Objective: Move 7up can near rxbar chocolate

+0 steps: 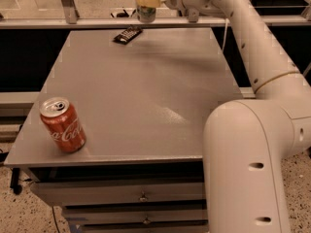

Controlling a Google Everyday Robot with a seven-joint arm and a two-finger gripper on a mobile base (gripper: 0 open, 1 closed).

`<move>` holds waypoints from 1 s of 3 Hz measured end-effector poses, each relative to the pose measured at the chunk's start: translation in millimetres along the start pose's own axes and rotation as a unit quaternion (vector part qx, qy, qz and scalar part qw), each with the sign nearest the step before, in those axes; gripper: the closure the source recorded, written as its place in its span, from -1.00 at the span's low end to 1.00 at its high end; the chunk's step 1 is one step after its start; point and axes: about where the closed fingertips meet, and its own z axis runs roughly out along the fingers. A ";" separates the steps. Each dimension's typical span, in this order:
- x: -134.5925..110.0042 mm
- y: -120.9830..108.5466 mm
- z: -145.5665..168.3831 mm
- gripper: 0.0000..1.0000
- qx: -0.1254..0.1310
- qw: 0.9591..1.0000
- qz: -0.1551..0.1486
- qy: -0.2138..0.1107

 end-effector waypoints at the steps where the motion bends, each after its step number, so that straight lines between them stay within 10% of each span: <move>1: -37.9 -15.9 8.9 1.00 0.035 0.999 -0.019 -0.037; 3: -25.9 -15.7 28.1 1.00 0.035 0.999 -0.029 -0.007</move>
Offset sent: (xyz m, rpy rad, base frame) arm 0.0432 0.0206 0.0512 -0.0016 -0.1137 -0.0724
